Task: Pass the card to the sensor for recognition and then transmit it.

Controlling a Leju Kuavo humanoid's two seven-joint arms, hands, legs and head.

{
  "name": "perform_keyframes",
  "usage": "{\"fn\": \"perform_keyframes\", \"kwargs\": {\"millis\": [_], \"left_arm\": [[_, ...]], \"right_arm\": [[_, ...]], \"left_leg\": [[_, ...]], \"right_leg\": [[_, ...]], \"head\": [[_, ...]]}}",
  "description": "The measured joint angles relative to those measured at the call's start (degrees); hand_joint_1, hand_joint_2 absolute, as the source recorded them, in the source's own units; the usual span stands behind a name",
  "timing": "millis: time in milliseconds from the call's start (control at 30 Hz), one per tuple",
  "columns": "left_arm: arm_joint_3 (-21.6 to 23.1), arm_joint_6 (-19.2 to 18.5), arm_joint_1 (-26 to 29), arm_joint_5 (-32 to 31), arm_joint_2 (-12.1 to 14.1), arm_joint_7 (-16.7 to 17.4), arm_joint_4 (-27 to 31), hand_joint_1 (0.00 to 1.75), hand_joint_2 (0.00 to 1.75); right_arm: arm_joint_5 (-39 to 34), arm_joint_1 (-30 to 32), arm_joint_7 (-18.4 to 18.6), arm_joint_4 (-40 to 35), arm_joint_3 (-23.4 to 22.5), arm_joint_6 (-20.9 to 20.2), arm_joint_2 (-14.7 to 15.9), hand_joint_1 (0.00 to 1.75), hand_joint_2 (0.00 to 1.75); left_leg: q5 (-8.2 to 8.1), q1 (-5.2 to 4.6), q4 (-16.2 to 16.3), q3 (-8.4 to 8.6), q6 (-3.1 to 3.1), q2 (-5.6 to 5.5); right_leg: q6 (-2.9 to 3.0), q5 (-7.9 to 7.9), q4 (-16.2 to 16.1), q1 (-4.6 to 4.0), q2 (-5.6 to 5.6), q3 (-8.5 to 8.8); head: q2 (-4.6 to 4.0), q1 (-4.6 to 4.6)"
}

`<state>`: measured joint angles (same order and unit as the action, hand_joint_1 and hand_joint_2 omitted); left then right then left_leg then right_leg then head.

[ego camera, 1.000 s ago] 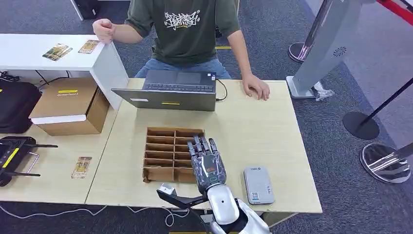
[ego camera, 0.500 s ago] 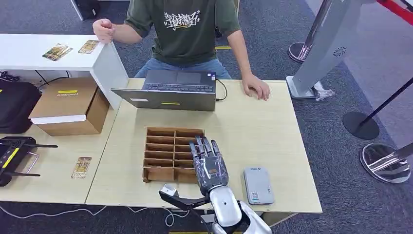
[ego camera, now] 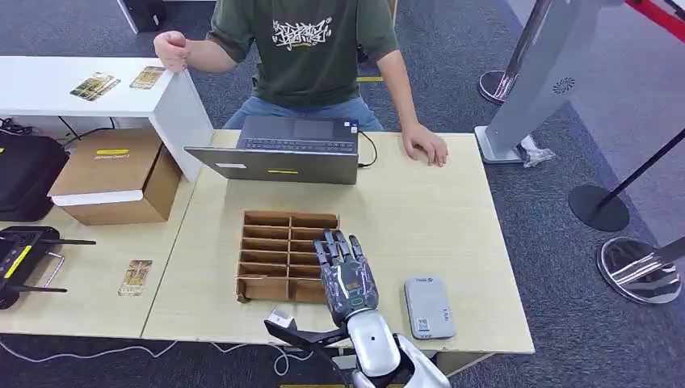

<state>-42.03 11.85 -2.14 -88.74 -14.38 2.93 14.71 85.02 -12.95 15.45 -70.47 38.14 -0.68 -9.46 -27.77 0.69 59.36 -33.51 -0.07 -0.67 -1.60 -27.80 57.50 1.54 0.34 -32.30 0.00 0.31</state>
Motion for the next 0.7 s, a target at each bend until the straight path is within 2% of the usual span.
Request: {"fn": "perform_keyframes", "kwargs": {"millis": [200,233,267,300,333,367,667,700], "left_arm": [[0.0,0.0,0.0,0.0,0.0,0.0,0.0,0.0,0.0],[0.0,0.0,0.0,0.0,0.0,0.0,0.0,0.0,0.0],[0.0,0.0,0.0,0.0,0.0,0.0,0.0,0.0,0.0],[0.0,0.0,0.0,0.0,0.0,0.0,0.0,0.0,0.0],[0.0,0.1,0.0,0.1,0.0,0.0,0.0,0.0,0.0],[0.0,0.1,0.0,0.1,0.0,0.0,0.0,0.0,0.0],[0.0,0.2,0.0,0.1,0.0,-0.1,0.0,0.0,0.0],[0.0,0.2,0.0,0.0,0.0,-0.1,0.0,0.0,0.0]], "right_arm": [[0.0,0.0,0.0,0.0,0.0,0.0,0.0,0.0,1.75],[0.0,0.0,0.0,0.0,0.0,0.1,0.0,0.05,1.75],[0.0,0.0,0.0,0.0,0.0,0.1,0.0,0.28,1.75],[0.0,0.0,0.0,-0.1,0.0,0.1,0.0,1.06,1.75],[0.0,0.0,0.0,-0.1,0.0,0.2,0.0,1.06,1.75],[0.0,0.0,0.0,-0.2,0.0,0.2,0.0,1.75,1.75],[0.0,-0.2,0.1,-0.3,0.0,1.0,0.0,1.75,1.75],[0.0,-0.2,0.2,-0.3,0.0,1.1,0.0,1.69,1.75]], "left_leg": [[0.0,0.0,0.0,0.0,0.0,0.0],[0.0,0.0,0.0,0.0,0.0,0.0],[0.0,0.0,0.0,0.0,0.0,0.0],[0.0,0.0,0.0,0.0,0.0,0.0],[0.0,0.0,0.0,0.0,0.0,0.0],[0.0,0.0,0.0,0.0,0.0,0.0],[0.0,0.0,0.0,0.0,0.0,0.0],[0.0,0.0,0.0,0.0,0.0,0.0]], "right_leg": [[0.0,0.0,0.0,0.0,0.0,0.0],[0.0,0.0,0.0,0.0,0.0,0.0],[0.0,0.0,0.0,0.0,0.0,0.0],[0.0,0.0,0.0,0.0,0.0,0.0],[0.0,0.0,0.0,0.0,0.0,0.0],[0.0,0.0,0.0,0.0,0.0,0.0],[0.0,0.0,0.0,0.0,0.0,0.0],[0.0,0.0,0.0,0.0,0.0,0.0]], "head": [[0.0,0.0],[0.0,0.0],[0.0,0.0],[0.0,0.0],[0.0,0.0],[0.0,0.0],[0.0,0.0],[0.0,0.0]]}}
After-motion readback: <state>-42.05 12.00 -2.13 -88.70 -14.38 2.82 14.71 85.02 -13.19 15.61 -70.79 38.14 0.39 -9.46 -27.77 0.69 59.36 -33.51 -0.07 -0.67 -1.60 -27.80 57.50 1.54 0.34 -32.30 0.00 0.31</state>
